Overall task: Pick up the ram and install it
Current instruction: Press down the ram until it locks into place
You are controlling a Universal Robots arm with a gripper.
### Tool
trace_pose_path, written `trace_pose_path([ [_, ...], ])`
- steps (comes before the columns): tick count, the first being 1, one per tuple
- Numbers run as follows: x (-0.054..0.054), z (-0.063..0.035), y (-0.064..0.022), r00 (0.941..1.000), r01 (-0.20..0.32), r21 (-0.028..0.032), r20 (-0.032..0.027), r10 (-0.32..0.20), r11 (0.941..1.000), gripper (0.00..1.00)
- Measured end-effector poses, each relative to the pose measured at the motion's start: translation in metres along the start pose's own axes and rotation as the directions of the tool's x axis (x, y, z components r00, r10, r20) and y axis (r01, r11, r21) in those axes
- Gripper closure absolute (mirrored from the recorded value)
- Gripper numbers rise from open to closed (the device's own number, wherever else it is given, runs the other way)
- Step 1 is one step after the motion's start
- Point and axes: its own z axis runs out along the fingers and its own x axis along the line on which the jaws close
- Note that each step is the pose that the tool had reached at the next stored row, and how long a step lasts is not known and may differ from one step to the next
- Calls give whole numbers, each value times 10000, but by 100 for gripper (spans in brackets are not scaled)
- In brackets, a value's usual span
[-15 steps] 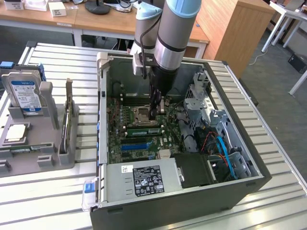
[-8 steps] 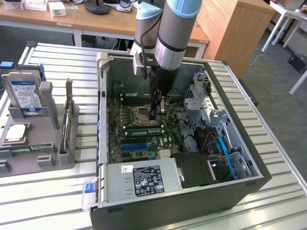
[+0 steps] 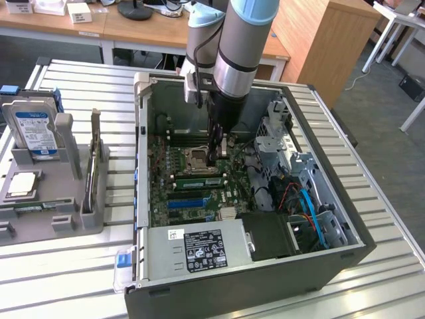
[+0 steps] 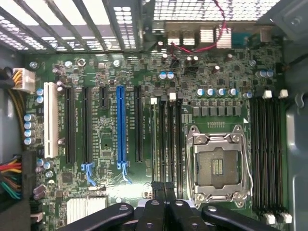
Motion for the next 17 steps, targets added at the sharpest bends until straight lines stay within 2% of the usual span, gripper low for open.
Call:
trace_pose_path([
  [5, 0, 3, 0, 9967, -811, 28, 31, 811, 9967, 89],
  [9, 0, 6, 0, 9885, -1510, 50, 60, 1510, 9885, 89],
  [13, 1, 10, 0, 9757, -2192, 70, 89, 2191, 9757, 89],
  [17, 1, 15, 0, 9573, -2890, 88, 122, 2889, 9573, 89],
])
